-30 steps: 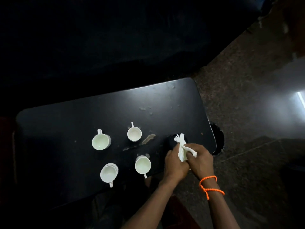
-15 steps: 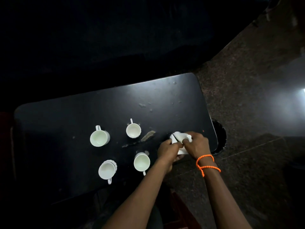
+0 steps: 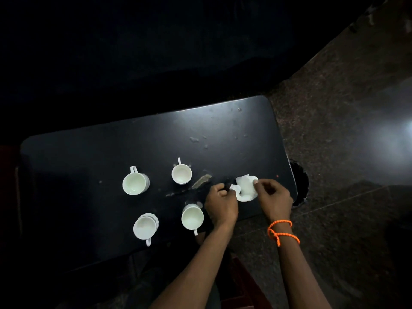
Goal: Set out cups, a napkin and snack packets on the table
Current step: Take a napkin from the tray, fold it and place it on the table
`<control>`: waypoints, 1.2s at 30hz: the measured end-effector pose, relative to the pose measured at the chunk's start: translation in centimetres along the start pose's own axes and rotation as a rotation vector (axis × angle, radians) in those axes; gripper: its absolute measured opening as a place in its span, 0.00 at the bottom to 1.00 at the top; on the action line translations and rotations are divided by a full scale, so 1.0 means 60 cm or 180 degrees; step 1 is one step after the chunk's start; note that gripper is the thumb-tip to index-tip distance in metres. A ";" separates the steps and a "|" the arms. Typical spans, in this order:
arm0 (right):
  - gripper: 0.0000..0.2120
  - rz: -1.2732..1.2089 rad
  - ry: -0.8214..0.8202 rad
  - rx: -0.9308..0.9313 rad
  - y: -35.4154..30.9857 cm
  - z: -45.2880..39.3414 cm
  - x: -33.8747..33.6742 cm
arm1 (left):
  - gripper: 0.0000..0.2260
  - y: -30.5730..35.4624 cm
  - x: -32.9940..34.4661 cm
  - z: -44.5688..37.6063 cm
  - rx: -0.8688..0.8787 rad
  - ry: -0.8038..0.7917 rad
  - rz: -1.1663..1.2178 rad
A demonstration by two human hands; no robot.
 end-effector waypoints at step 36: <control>0.21 -0.0934 -0.0294 0.0576 0.049 0.022 0.075 | 0.25 -0.014 -0.032 -0.009 0.0172 -0.0705 -0.0210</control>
Point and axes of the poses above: each hand's wrist, its own z-axis away from the middle knuckle, its own x-axis out of the palm, y = z × x, the point moved 6 cm from there along -z, towards the middle knuckle, and after that the axes turned 15 degrees about z, right-handed, at the moved point
